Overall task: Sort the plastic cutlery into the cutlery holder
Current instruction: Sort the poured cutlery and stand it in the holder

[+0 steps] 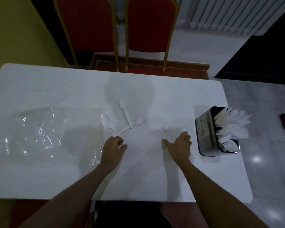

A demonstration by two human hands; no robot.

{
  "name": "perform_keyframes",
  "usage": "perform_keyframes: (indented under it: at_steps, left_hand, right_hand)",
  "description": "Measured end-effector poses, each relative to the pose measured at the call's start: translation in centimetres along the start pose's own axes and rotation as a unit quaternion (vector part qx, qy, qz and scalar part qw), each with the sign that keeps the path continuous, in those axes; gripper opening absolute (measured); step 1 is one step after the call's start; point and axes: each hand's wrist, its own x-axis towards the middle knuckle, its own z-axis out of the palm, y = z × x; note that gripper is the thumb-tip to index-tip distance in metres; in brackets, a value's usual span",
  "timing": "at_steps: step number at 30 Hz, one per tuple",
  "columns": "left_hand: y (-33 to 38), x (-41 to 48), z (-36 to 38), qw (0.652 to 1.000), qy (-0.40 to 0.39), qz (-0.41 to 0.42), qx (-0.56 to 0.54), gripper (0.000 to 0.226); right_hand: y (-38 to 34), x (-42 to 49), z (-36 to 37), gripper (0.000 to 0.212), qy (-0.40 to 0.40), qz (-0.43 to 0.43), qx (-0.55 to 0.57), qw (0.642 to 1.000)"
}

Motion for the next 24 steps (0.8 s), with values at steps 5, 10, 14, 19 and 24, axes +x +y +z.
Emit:
perform_keyframes:
  at_steps: [5,10,14,19,24]
  left_hand:
    - [-0.3,0.6,1.2,1.0,-0.016,-0.005,0.019,0.025]
    - [-0.3,1.6,1.2,1.0,-0.023,0.003,0.014,0.023]
    - [-0.4,2.3,0.4,0.99,0.137,-0.002,0.044,0.022]
    - [-2.7,5.0,-1.2,0.977,0.145,-0.147,0.05,0.024]
    - [-2.6,6.0,-1.5,0.987,0.088,-0.133,-0.025,0.014]
  right_hand:
    - [-0.4,0.2,1.6,0.086,0.005,0.063,0.026,0.998]
    - [-1.0,0.4,2.6,0.073,0.063,0.097,0.037,0.993]
    - [-1.2,0.5,2.6,0.082,0.076,0.164,0.07,0.981]
    - [-1.5,1.3,3.1,0.048,0.063,0.121,0.05,0.989]
    - [-3.0,1.5,3.2,0.04,0.019,0.108,0.036,0.993]
